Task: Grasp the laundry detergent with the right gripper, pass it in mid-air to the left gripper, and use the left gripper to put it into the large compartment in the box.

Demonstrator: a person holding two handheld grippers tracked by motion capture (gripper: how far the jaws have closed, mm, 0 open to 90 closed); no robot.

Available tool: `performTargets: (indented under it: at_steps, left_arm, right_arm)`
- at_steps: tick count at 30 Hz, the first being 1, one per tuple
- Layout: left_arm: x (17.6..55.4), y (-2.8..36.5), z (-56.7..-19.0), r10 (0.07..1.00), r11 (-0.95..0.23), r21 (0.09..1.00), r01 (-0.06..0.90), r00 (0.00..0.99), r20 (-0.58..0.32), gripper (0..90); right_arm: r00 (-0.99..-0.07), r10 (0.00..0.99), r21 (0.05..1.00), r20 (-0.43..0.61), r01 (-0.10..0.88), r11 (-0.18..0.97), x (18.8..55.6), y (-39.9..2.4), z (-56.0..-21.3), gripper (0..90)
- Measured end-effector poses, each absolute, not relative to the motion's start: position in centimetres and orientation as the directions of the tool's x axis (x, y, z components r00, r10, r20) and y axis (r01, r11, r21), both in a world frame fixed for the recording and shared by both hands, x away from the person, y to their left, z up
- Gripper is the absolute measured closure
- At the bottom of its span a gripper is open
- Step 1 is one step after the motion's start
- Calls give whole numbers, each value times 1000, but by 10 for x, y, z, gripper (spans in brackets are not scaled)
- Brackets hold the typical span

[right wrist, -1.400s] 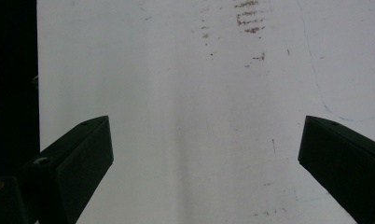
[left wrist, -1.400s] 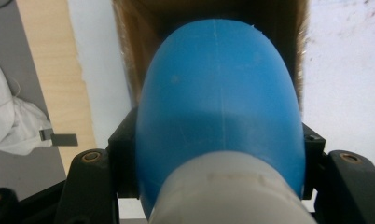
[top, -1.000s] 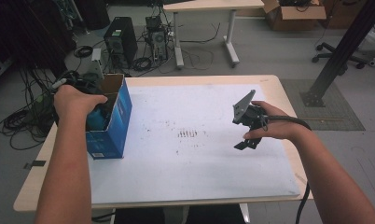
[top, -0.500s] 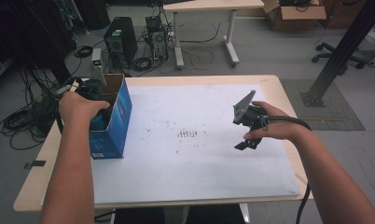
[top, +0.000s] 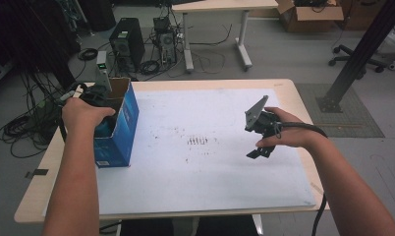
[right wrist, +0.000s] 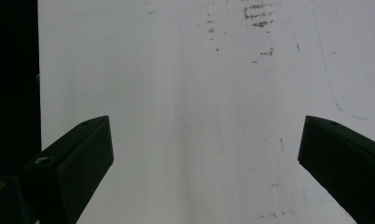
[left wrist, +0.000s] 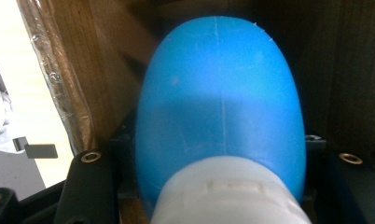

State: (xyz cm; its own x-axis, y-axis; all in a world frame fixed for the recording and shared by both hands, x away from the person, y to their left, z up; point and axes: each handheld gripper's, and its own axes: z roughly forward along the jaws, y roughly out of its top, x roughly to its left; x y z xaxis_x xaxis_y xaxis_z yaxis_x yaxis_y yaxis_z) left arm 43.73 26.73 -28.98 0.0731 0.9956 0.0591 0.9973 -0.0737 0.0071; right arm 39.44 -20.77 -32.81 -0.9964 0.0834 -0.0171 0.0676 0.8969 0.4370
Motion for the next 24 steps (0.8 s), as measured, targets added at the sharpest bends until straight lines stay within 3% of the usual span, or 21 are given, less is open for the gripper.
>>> performTargets:
  at_steps: [20, 24]
  left_arm:
    - [437, 267, -291, 995, -77, 11, 997, 77, 61, 375]
    - [437, 265, -290, 995, -77, 6, 997, 76, 58, 338]
  right_arm:
    - [-996, 89, 437, -20, 71, 896, 394, -210, -327, 34]
    - [-996, 88, 440, -21, 70, 895, 393, -210, -328, 34]
